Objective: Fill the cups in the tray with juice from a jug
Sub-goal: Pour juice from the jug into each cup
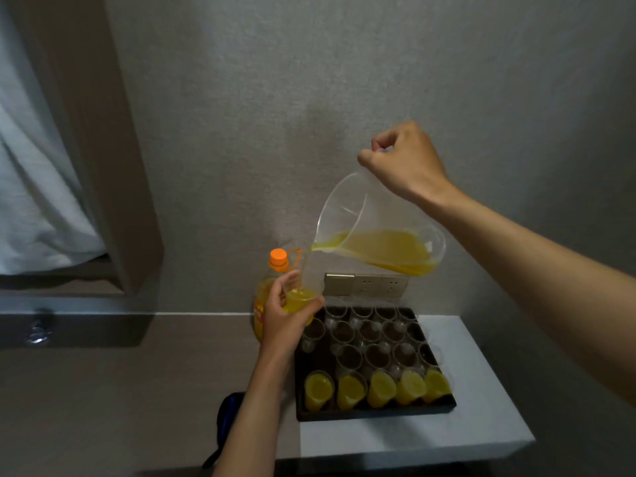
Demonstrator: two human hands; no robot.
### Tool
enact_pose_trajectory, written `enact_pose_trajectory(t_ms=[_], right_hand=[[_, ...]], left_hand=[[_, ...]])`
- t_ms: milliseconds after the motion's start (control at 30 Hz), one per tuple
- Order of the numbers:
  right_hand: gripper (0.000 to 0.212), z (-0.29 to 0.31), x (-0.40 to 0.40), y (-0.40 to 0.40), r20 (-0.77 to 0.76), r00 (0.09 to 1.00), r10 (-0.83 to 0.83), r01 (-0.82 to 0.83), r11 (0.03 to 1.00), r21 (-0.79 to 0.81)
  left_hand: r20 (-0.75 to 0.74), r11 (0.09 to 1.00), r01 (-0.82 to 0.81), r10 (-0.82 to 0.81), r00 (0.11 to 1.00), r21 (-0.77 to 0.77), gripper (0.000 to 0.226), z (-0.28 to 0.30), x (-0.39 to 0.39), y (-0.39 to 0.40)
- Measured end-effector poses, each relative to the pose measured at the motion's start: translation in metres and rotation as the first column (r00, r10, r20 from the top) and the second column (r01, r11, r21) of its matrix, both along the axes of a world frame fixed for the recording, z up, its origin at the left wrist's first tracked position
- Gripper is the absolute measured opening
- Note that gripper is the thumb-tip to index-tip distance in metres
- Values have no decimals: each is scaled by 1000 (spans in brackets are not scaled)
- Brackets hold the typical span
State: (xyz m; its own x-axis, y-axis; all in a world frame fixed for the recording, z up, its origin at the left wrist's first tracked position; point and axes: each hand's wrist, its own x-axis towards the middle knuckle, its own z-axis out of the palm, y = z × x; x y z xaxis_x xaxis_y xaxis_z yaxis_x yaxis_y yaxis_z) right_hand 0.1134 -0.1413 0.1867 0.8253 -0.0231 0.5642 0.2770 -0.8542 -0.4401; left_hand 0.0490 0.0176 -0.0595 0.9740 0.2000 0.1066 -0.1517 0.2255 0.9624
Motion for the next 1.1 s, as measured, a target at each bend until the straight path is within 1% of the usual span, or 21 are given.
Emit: enact_pose_trajectory(t_ms=[133,400,633,900,1100], right_hand=[[31,-1,0,0,1,1000,1,-1,1000,-1],[26,0,-3,0,-9,1000,-16,16,1000,-6],[27,-1,-6,-4,-13,1000,-23,23,1000,-13],[32,1,-5,-8,-15,1000,-13,13,1000,-4],[31,1,-6,-11,-14,1000,2,-2,1000,0]], left_hand=[[-3,1000,12,-12,1000,1,56,1,-1,0],[6,1000,2,-3,1000,11,57,-1,1,0],[-14,1000,8,-7,1000,9,58,0,-1,-2],[5,1000,3,-3,1000,27,56,0,-2,-5],[2,999,3,-3,1000,34,56,-1,-4,-7]])
